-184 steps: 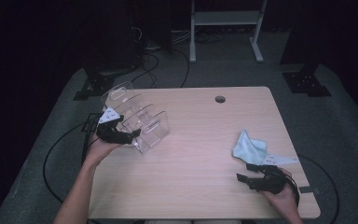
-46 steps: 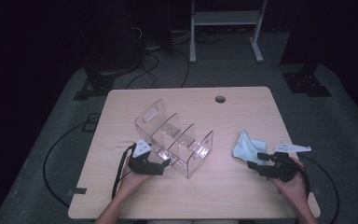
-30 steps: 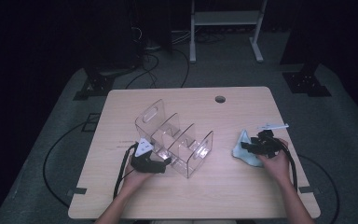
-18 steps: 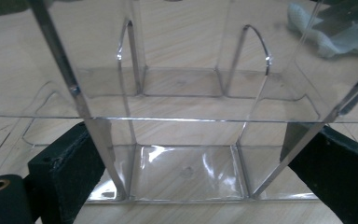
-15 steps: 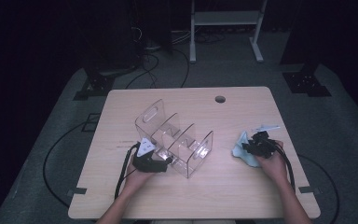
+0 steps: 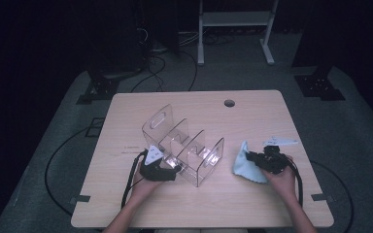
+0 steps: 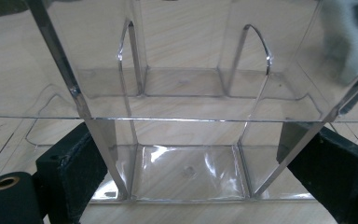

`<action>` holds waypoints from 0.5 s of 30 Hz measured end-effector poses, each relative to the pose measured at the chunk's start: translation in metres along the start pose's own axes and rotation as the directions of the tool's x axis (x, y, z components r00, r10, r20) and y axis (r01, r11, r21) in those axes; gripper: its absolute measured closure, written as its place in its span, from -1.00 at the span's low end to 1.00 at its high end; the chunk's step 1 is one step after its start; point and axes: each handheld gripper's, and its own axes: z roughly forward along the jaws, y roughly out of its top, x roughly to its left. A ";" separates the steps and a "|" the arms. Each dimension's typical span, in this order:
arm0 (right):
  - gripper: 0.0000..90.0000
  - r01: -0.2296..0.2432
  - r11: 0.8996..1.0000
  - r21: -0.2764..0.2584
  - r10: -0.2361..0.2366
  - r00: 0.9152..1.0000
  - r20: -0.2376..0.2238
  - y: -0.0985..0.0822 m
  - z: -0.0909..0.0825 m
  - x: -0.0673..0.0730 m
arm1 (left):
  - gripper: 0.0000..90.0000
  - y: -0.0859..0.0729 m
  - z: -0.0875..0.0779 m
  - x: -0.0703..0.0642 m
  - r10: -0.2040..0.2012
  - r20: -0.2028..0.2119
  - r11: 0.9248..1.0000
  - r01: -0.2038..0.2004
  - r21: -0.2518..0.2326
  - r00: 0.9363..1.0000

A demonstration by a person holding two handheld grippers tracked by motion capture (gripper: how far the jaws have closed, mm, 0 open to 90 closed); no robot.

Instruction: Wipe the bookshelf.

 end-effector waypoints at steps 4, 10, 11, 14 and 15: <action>0.88 0.074 0.993 -0.090 -0.081 0.994 -0.078 0.009 -0.011 0.035 | -0.83 0.000 -0.001 -0.007 0.005 0.003 1.000 -0.005 0.002 1.000; 0.88 0.151 0.970 -0.189 -0.168 0.982 -0.081 0.026 -0.021 0.065 | -0.82 -0.001 -0.001 -0.016 0.009 0.016 1.000 -0.010 0.006 1.000; 0.88 0.155 0.971 -0.182 -0.171 0.982 -0.074 0.028 -0.018 0.065 | -0.82 -0.001 -0.002 -0.016 0.011 0.015 1.000 -0.011 0.007 1.000; 0.87 0.148 0.978 -0.144 -0.159 0.985 -0.064 0.022 -0.006 0.060 | -0.82 -0.001 -0.002 -0.016 0.017 0.014 1.000 -0.017 0.005 1.000; 0.87 0.140 0.983 -0.119 -0.148 0.987 -0.059 0.017 0.002 0.057 | -0.82 -0.001 -0.002 -0.016 0.017 0.014 1.000 -0.017 0.004 1.000</action>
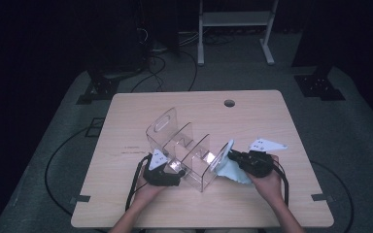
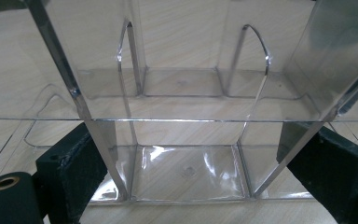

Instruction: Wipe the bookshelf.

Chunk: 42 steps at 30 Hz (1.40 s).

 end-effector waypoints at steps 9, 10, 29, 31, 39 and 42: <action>0.86 -0.053 0.998 0.045 0.053 0.999 0.005 -0.017 0.015 -0.008 | -0.83 -0.001 0.000 0.000 -0.008 -0.001 1.000 0.008 -0.002 1.000; 0.86 -0.047 0.999 0.023 0.047 0.999 -0.001 -0.013 0.011 -0.006 | -0.83 -0.001 -0.001 0.000 -0.007 -0.001 1.000 0.007 -0.002 1.000; 0.85 0.025 0.979 0.200 -0.008 0.996 -0.085 -0.039 0.042 0.017 | -0.82 -0.002 -0.002 0.004 -0.021 -0.016 1.000 0.021 -0.007 1.000; 0.85 0.016 0.981 0.196 0.000 0.997 -0.081 -0.037 0.042 0.012 | -0.82 -0.003 -0.003 0.004 -0.019 -0.016 1.000 0.019 -0.009 1.000; 0.85 -0.046 0.983 0.176 0.045 0.999 0.010 -0.036 0.047 -0.007 | -0.83 -0.002 -0.002 0.003 -0.025 -0.029 1.000 0.025 -0.011 0.999; 0.85 -0.008 0.981 0.192 0.020 0.998 -0.059 -0.039 0.046 0.007 | -0.83 -0.002 -0.002 0.003 -0.027 -0.032 1.000 0.027 -0.012 0.999</action>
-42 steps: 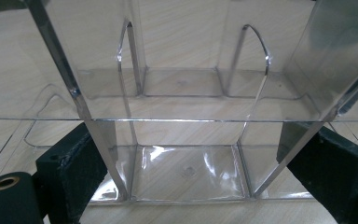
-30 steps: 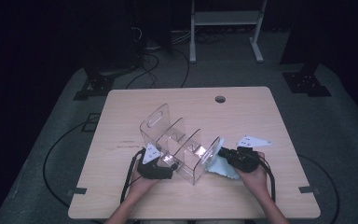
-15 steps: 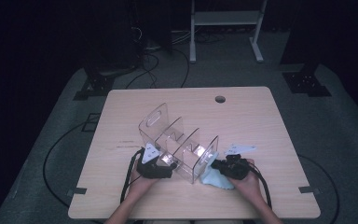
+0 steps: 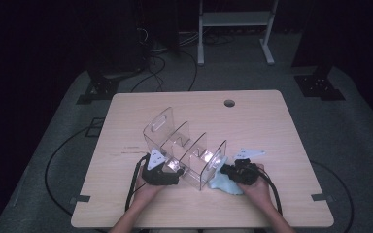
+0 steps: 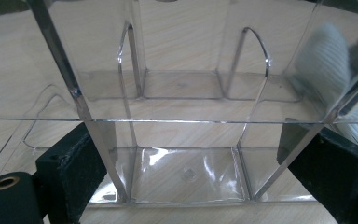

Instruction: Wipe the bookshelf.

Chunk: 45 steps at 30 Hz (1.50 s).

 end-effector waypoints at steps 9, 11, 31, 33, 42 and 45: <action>0.85 -0.047 0.999 -0.024 0.048 0.998 0.039 0.000 0.002 -0.014 | -0.83 0.000 0.000 0.001 -0.003 0.001 1.000 0.003 -0.002 1.000; 0.86 -0.027 1.000 -0.016 0.028 0.998 0.055 -0.001 0.004 -0.011 | -0.83 0.001 0.000 0.000 0.002 -0.002 1.000 -0.002 0.002 1.000; 0.85 0.056 0.998 0.004 -0.055 0.990 -0.130 -0.008 0.004 0.040 | -0.83 0.000 0.000 0.001 -0.009 -0.013 1.000 0.009 0.001 1.000; 0.85 0.101 0.995 0.006 -0.100 0.989 -0.108 -0.008 0.004 0.050 | -0.82 0.000 -0.001 0.002 -0.008 -0.011 1.000 0.008 0.001 1.000; 0.86 0.058 0.998 -0.011 -0.058 0.997 -0.044 -0.006 0.006 0.035 | -0.83 0.000 -0.001 0.002 -0.011 -0.023 1.000 0.011 -0.003 1.000; 0.85 0.095 0.995 0.002 -0.094 0.989 -0.112 -0.008 0.007 0.050 | -0.83 -0.001 -0.001 0.003 -0.015 -0.022 1.000 0.015 -0.005 1.000</action>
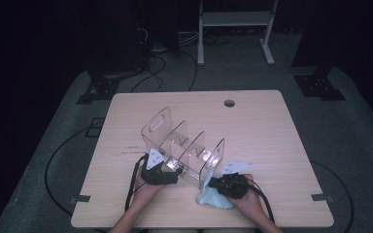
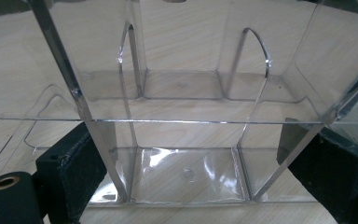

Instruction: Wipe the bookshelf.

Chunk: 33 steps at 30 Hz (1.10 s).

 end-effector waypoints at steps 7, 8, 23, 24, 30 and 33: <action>0.85 -0.020 1.000 -0.010 0.020 1.000 0.011 0.002 0.000 -0.012 | -0.82 0.000 -0.001 0.001 -0.004 -0.004 1.000 0.004 0.004 1.000; 0.85 -0.031 0.999 -0.015 0.032 0.999 0.031 0.003 0.000 -0.015 | -0.82 -0.001 -0.001 0.001 -0.002 -0.006 1.000 0.002 0.004 1.000; 0.85 -0.001 1.000 -0.015 0.001 1.000 0.015 0.006 0.000 -0.008 | -0.82 0.000 -0.001 0.002 -0.003 -0.012 1.000 0.003 0.000 1.000; 0.85 -0.008 1.000 -0.018 0.008 1.000 0.023 0.006 0.000 -0.010 | -0.82 0.000 0.000 0.002 -0.003 -0.014 1.000 0.003 0.001 1.000; 0.85 0.045 0.999 -0.020 -0.046 0.999 -0.019 0.008 -0.002 0.012 | -0.82 0.000 0.000 0.001 -0.006 -0.022 1.000 0.006 -0.003 1.000; 0.85 0.080 0.996 -0.029 -0.081 0.995 -0.049 0.011 -0.005 0.022 | -0.82 0.000 -0.001 0.002 -0.005 -0.022 1.000 0.005 -0.002 1.000</action>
